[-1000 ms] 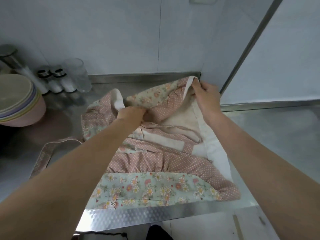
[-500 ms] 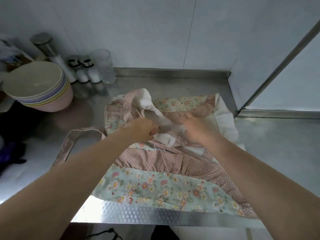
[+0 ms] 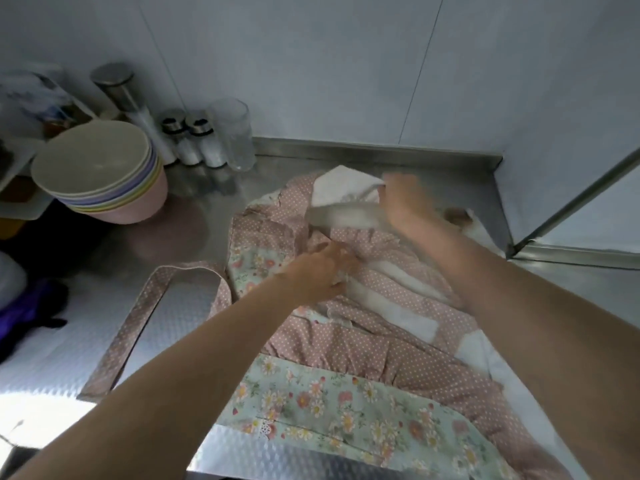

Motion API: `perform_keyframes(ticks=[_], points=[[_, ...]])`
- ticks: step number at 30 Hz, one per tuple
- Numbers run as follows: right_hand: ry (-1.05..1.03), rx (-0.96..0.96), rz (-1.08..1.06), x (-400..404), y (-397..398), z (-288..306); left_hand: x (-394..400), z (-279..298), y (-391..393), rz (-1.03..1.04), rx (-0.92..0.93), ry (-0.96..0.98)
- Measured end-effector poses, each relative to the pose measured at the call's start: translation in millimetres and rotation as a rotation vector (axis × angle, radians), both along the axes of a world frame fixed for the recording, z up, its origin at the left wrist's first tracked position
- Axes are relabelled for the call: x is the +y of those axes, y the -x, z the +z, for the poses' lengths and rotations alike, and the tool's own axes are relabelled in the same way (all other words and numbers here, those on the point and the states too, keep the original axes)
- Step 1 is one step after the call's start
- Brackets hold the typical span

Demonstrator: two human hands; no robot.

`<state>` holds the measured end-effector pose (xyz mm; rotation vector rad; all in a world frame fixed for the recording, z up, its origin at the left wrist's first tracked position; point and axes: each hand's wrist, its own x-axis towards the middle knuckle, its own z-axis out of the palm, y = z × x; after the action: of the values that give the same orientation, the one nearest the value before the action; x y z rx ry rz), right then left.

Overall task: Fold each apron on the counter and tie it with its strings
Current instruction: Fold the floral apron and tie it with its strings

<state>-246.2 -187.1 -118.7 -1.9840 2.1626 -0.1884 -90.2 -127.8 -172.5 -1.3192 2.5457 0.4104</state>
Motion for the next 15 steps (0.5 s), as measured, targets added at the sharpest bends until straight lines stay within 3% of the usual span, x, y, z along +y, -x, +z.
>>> perform_keyframes(ticks=[2, 5, 6, 8, 10, 11, 13, 15], points=[[0.139, 0.074, 0.084, -6.3, 0.0, 24.4, -7.2, -5.9, 15.7, 0.05, -0.083, -0.139], [0.253, 0.206, 0.245, 11.1, -8.8, 44.6, -15.0, -6.9, 22.7, 0.061, -0.033, -0.19], [0.268, 0.251, 0.287, 20.4, -11.0, 44.5, -12.1, -1.2, 18.4, 0.008, 0.015, -0.119], [0.257, 0.281, 0.342, 36.7, -14.4, 39.5, -2.4, 10.4, 4.6, -0.009, 0.299, 0.243], [0.236, 0.245, 0.337, 46.3, -16.2, 35.3, 6.1, 19.4, -12.2, 0.274, 0.561, 0.483], [0.232, 0.223, 0.321, 49.8, -16.9, 34.8, 4.2, 18.0, -22.7, 0.537, 0.609, 0.436], [0.242, 0.218, 0.316, 59.3, -19.2, 39.3, -1.1, 15.2, -38.8, 1.07, 0.63, -0.018], [0.253, 0.186, 0.318, 73.5, -19.0, 46.2, -4.7, 15.1, -39.9, 1.223, 0.832, -0.4]])
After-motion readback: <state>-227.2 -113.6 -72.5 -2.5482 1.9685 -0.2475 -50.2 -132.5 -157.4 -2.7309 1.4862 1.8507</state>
